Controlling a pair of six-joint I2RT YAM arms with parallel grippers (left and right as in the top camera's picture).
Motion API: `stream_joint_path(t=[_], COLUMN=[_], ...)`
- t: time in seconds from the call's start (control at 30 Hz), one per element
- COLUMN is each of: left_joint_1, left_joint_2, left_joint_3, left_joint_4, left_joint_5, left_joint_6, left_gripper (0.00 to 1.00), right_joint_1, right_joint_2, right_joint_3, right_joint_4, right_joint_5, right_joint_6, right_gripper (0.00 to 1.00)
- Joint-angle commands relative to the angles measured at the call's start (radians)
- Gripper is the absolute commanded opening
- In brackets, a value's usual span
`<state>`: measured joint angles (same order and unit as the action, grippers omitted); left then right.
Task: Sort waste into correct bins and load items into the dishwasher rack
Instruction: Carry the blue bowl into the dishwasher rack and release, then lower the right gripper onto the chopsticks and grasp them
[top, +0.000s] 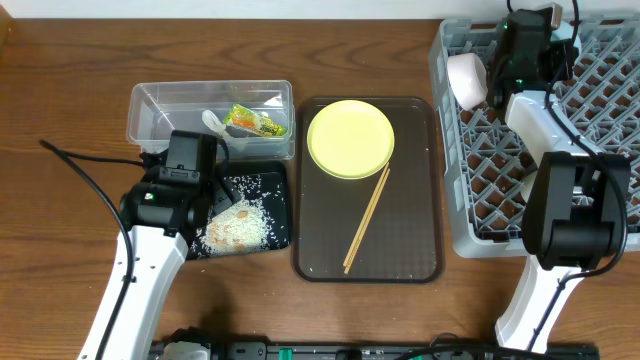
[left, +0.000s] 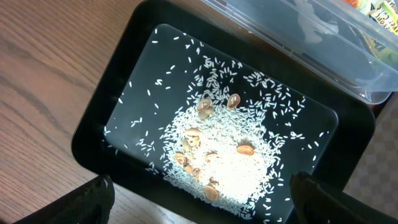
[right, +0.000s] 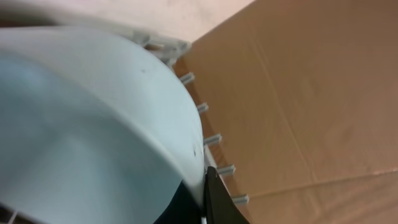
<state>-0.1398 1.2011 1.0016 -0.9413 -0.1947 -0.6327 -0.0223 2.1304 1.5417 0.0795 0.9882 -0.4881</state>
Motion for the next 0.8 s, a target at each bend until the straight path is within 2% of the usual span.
stream_joint_path(t=[0.0, 0.1, 0.23, 0.3, 0.33, 0.4, 0.57, 0.77], left_joint_1=[0.004, 0.004, 0.004, 0.004, 0.004, 0.004, 0.004, 0.004], left_joint_2=[0.003, 0.003, 0.003, 0.003, 0.003, 0.003, 0.003, 0.003], left_joint_3=[0.017, 0.017, 0.017, 0.017, 0.017, 0.017, 0.017, 0.017], left_joint_4=[-0.004, -0.004, -0.004, -0.004, -0.004, -0.004, -0.004, -0.004], left_joint_5=[-0.023, -0.023, -0.023, -0.023, -0.023, -0.023, -0.023, -0.023], left_joint_6=[-0.016, -0.016, -0.016, -0.016, -0.016, -0.016, -0.016, -0.016], left_gripper=[0.92, 0.92, 0.92, 0.92, 0.92, 0.92, 0.92, 0.93], right_joint_1=[0.026, 0.043, 0.04, 0.036, 0.035, 0.035, 0.045, 0.089], right_joint_2=[0.007, -0.012, -0.079, -0.123, -0.15, -0.202, -0.354, -0.489], right_joint_3=[-0.008, -0.008, -0.007, -0.007, -0.007, -0.007, -0.007, -0.007], right_joint_4=[-0.114, -0.248, -0.428, -0.485, -0.511, -0.555, -0.711, -0.923], right_joint_5=[-0.002, -0.058, -0.255, -0.333, -0.374, -0.427, -0.66, -1.147], right_joint_6=[0.148, 0.282, 0.479, 0.52, 0.523, 0.526, 0.526, 0.605], right_gripper=[0.01, 0.01, 0.01, 0.01, 0.07, 0.27, 0.51, 0.52])
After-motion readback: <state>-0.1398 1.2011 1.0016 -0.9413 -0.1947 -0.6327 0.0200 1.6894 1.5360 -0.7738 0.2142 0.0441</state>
